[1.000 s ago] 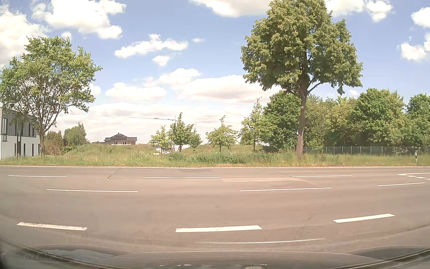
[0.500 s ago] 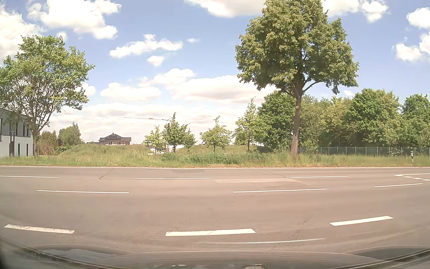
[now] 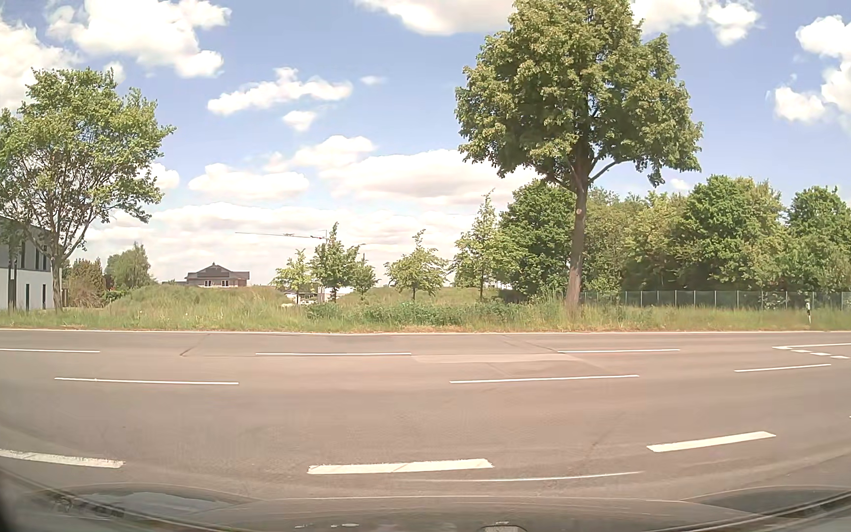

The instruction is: Follow the waypoints while adhering to traffic rules and regulations

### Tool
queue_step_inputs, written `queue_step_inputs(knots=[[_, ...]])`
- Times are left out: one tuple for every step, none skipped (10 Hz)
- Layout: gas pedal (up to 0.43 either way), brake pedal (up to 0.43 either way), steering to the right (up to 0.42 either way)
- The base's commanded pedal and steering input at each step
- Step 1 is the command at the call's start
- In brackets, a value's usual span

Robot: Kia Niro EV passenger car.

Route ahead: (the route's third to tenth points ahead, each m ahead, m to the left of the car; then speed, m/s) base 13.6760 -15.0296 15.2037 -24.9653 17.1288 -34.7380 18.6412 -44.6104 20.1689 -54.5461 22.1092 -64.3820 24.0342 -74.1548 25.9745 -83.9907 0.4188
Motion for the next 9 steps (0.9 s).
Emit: queue_step_inputs(knots=[[0.0, 0.134, 0.339], [0.0, 0.134, 0.34], [0.0, 0.134, 0.34], [0.0, 0.14, 0.339], [0.0, 0.146, 0.34], [0.0, 0.146, 0.34], [0.0, 0.152, 0.339], [0.0, 0.152, 0.34], [0.0, 0.152, 0.339]])
